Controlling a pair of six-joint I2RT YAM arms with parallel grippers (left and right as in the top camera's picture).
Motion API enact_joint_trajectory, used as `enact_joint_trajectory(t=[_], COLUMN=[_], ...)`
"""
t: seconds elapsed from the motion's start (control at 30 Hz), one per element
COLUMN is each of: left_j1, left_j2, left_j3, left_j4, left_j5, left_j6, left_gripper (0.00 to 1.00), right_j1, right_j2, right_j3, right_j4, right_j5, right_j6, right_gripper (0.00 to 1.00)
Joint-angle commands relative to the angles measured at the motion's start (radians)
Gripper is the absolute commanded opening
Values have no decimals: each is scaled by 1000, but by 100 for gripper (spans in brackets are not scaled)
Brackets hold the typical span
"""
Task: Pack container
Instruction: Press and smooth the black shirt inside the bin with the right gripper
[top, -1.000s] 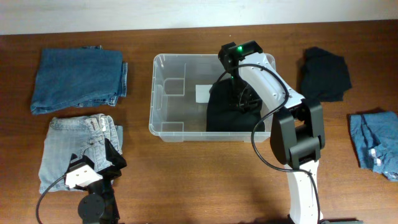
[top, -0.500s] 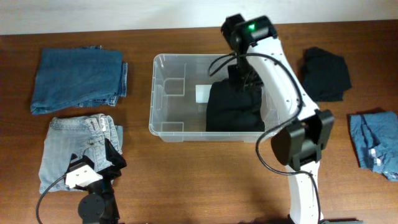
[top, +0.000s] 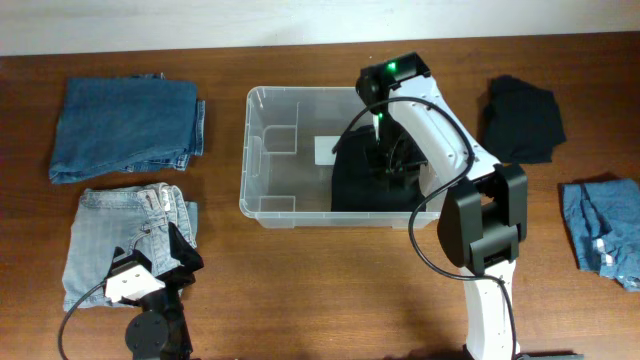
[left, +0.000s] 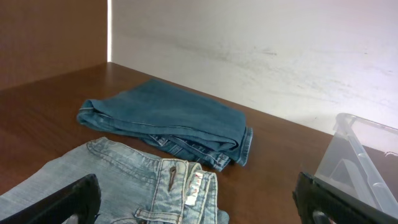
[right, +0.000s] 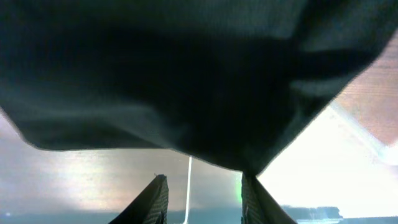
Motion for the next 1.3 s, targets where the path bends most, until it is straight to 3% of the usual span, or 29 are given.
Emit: enact_joint_trajectory(t=[0.0, 0.3, 0.57, 0.7, 0.8, 0.93, 1.03, 1.27], left_j1=[5, 5, 5, 5, 5, 5, 5, 5], left_j2=[-6, -6, -6, -6, -6, -6, -6, -6], left_j3=[-1, -1, -1, -1, -1, -1, -1, -1], left_j4=[-5, -5, -5, -5, -5, -5, -5, -5], left_j5=[-11, -11, -11, -11, -11, -11, -11, -11], left_j6=[-2, -2, -2, -2, -2, -2, -2, -2], left_gripper=[99, 99, 99, 99, 99, 99, 99, 99], right_j1=[-13, -19, -26, -26, -26, -26, -26, -51], right_j2=[-18, -17, -17, -17, -18, -18, -18, 0], right_j3=[-58, -184, -315, -304, -251, -132, -68, -71], right_j4=[87, 282, 262, 211, 201, 227, 262, 322], right_j5=[24, 28, 3, -3, -3, 21, 71, 110], right_j6=[0, 0, 0, 0, 0, -1, 0, 0], right_gripper=[32, 33, 33, 33, 22, 24, 33, 33])
